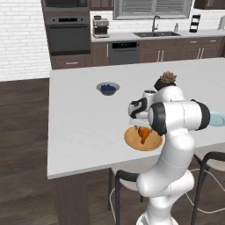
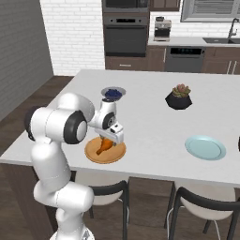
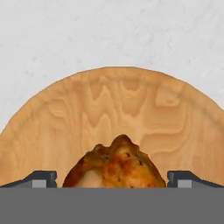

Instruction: Pick the chicken drumstick and avocado from their plates and place them in the bowl. Then put the bowl in the fridge.

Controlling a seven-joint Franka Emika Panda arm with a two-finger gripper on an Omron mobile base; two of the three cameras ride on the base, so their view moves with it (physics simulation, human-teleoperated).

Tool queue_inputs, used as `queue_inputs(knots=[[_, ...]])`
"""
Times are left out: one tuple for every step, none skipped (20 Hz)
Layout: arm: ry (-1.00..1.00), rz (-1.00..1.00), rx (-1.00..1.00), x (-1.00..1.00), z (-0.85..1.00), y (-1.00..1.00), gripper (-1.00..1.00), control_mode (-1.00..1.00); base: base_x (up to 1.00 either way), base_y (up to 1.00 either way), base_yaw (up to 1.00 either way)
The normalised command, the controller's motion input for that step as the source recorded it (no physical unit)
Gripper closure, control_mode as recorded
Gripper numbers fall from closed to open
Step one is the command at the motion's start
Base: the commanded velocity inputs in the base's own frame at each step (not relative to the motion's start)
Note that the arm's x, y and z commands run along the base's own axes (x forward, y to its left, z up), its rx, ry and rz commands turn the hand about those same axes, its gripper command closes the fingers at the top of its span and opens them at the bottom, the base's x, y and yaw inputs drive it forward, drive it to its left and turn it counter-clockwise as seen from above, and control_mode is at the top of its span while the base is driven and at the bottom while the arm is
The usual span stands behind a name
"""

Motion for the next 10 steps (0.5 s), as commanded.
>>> queue_inputs(knots=[[-0.05, 0.19, 0.00, -0.11, 0.00, 0.01, -1.00, -1.00, 0.00, 0.00, 0.00], [-0.05, 0.22, 0.00, -0.17, 0.00, 0.05, -1.00, -1.00, 0.00, 0.00, 0.00], [-0.04, 0.24, 0.00, -0.24, 0.00, 0.06, -1.00, -1.00, 0.00, 0.00, 0.00], [0.00, 0.23, 0.00, -0.29, 0.00, 0.06, -1.00, -1.00, 0.00, 0.00, 0.00], [0.00, 0.23, 0.00, -0.34, 0.00, 0.01, -1.00, -1.00, 0.00, 0.00, 0.00], [0.00, 0.23, 0.00, -0.36, 0.00, 0.01, -1.00, -1.00, 0.00, 0.00, 0.00], [0.02, 0.22, 0.00, -0.29, 0.00, 0.11, -1.00, -1.00, 0.00, 0.00, 0.00], [0.05, 0.21, 0.00, -0.24, 0.00, 0.17, -1.00, -1.00, 0.00, 0.00, 0.00], [0.07, 0.21, 0.00, -0.18, 0.00, 0.14, -1.00, -1.00, 0.00, 0.00, 0.00], [0.07, 0.19, -0.01, -0.09, 0.00, 0.08, -1.00, -1.00, 0.00, 0.00, 0.00]])
